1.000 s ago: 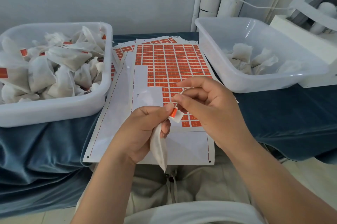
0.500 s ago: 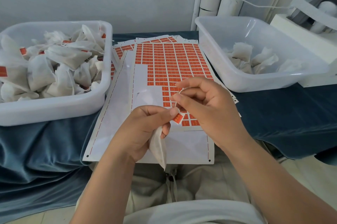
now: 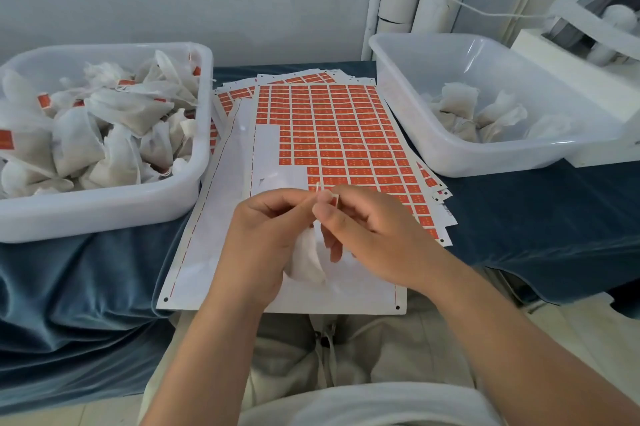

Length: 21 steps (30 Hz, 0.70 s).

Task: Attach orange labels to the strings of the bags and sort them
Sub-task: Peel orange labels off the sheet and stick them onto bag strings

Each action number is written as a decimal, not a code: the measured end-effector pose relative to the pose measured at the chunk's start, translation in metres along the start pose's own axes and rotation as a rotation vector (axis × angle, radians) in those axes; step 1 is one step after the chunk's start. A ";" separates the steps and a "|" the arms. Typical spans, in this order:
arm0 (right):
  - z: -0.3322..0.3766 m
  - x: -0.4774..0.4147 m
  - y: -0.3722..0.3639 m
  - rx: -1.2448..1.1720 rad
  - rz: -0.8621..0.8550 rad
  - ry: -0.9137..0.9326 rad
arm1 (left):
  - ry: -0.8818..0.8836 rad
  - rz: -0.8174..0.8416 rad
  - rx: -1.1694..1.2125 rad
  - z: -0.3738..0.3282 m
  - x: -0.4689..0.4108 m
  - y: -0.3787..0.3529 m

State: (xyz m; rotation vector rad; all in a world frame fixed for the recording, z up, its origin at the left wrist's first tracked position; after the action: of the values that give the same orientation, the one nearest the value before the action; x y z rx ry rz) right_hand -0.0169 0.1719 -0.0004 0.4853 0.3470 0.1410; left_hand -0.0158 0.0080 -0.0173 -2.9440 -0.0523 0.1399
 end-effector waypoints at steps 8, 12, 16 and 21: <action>0.003 0.000 0.002 -0.011 -0.040 0.066 | 0.054 -0.075 -0.038 -0.002 -0.002 0.004; 0.003 0.003 0.000 -0.083 -0.133 0.006 | 0.100 -0.055 -0.013 0.000 -0.001 0.001; 0.003 0.004 -0.002 -0.093 -0.202 0.008 | -0.028 -0.044 -0.091 -0.007 0.004 -0.004; 0.001 0.004 -0.002 -0.038 -0.182 0.015 | -0.171 -0.130 -0.269 -0.009 0.007 -0.006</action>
State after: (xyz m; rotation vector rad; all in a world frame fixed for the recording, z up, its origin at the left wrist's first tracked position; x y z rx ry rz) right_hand -0.0124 0.1704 -0.0024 0.4133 0.4009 -0.0259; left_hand -0.0084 0.0125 -0.0077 -3.1747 -0.3089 0.3943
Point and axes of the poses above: each hand's wrist, its own x-axis away from the middle knuckle, its own y-axis out of the back of the hand, z = x × y, the point moved 2 cm from there along -x, towards the middle knuckle, and after that the axes turned 12 degrees about -z, right-handed, at the moved point
